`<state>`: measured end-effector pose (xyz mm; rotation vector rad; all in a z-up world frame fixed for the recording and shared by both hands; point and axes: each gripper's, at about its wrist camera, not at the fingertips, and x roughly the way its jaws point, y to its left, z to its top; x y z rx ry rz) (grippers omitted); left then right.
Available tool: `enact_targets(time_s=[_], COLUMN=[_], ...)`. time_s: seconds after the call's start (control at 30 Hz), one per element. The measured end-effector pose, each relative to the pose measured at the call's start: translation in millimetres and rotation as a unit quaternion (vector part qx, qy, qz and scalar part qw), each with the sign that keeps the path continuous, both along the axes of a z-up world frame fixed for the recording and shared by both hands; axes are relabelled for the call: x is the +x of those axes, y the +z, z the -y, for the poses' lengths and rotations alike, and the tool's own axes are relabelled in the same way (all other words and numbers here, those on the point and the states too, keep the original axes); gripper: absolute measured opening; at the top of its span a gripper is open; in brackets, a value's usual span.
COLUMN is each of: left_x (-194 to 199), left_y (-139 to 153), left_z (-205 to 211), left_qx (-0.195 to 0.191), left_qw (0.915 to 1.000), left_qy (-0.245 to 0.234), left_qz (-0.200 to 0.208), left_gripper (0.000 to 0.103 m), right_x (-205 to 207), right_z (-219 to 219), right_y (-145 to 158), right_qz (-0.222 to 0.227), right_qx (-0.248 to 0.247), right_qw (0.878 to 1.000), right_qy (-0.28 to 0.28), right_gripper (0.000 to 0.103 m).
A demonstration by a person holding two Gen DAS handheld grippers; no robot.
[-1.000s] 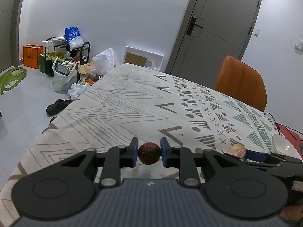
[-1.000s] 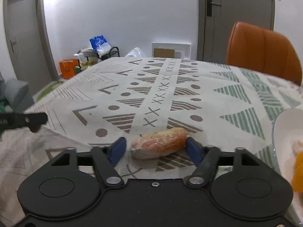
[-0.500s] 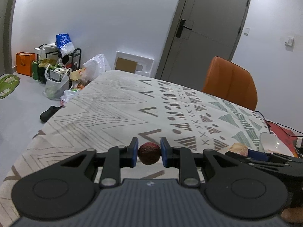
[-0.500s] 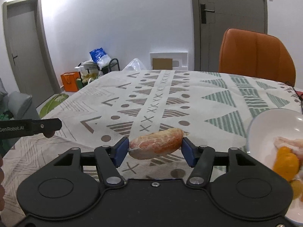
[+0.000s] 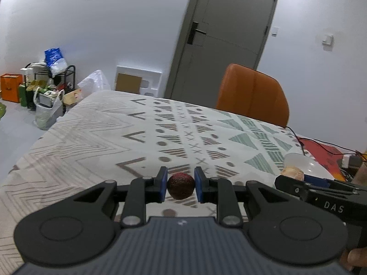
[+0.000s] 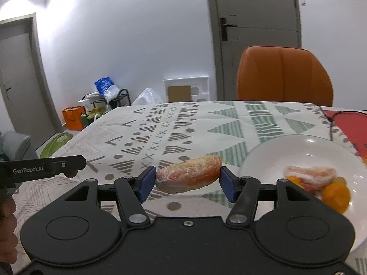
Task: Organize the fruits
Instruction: 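Carry the pomelo segment and red plum onto the plate and open both grippers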
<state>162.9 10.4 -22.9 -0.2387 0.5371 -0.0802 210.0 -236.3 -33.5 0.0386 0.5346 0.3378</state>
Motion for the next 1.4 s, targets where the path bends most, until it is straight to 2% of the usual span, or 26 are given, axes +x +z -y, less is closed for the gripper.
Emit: enact_targets(time_s=[0.7, 1.27, 1.4], left_x=[9, 23, 25], left_y=[2, -1, -2], left_z=[85, 137, 147], left_qx=[0.014, 0.031, 0.033], left_qw=[0.997, 0.9928, 0.9917], left_qy=[-0.076, -0.116, -0.124], left_qz=[0.001, -0.003, -0.003], left_gripper=[0.023, 0.023, 0.023], right_x=[-19, -27, -24], right_z=[95, 148, 157], right_y=[-5, -19, -21], right_qz=[0.006, -0.002, 0.0], right_qx=[0.019, 0.026, 0.016], right_qw=[0.996, 0.99, 0.989], right_qy=[-0.092, -0.138, -0.149], right_gripper=[0.058, 0.058, 0.063])
